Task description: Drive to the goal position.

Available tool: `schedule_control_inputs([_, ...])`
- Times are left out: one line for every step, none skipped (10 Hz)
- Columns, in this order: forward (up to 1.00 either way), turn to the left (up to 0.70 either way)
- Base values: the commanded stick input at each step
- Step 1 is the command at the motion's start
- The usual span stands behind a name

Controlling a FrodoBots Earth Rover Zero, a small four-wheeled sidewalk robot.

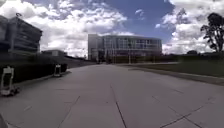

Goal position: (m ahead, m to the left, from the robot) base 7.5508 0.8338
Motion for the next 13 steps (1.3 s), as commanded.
schedule_control_inputs([0.7, 0.0])
schedule_control_inputs([0.7, 0.0])
schedule_control_inputs([0.7, 0.0])
schedule_control_inputs([0.7, 0.0])
schedule_control_inputs([0.7, 0.0])
schedule_control_inputs([0.7, 0.0])
schedule_control_inputs([0.7, 0.0])
schedule_control_inputs([0.7, 0.0])
schedule_control_inputs([0.7, 0.0])
schedule_control_inputs([0.7, 0.0])
schedule_control_inputs([0.7, 0.0])
schedule_control_inputs([0.7, 0.0])
schedule_control_inputs([0.7, 0.0])
